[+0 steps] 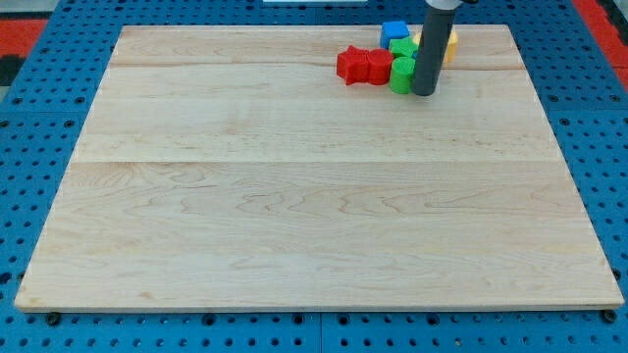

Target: Move the red circle to the bottom of the red star with the green circle

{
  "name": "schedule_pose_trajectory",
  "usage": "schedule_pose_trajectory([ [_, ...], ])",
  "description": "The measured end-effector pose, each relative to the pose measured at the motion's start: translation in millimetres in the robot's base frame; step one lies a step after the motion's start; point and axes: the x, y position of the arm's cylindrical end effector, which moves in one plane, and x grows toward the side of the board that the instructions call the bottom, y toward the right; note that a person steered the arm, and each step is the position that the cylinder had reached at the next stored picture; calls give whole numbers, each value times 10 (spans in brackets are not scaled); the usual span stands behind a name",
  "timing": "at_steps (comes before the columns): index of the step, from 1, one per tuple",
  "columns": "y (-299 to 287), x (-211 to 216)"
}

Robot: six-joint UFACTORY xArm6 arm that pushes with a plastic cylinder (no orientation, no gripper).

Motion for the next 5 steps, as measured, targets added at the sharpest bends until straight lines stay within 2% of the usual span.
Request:
schedule_pose_trajectory([
  [5,-132,-465],
])
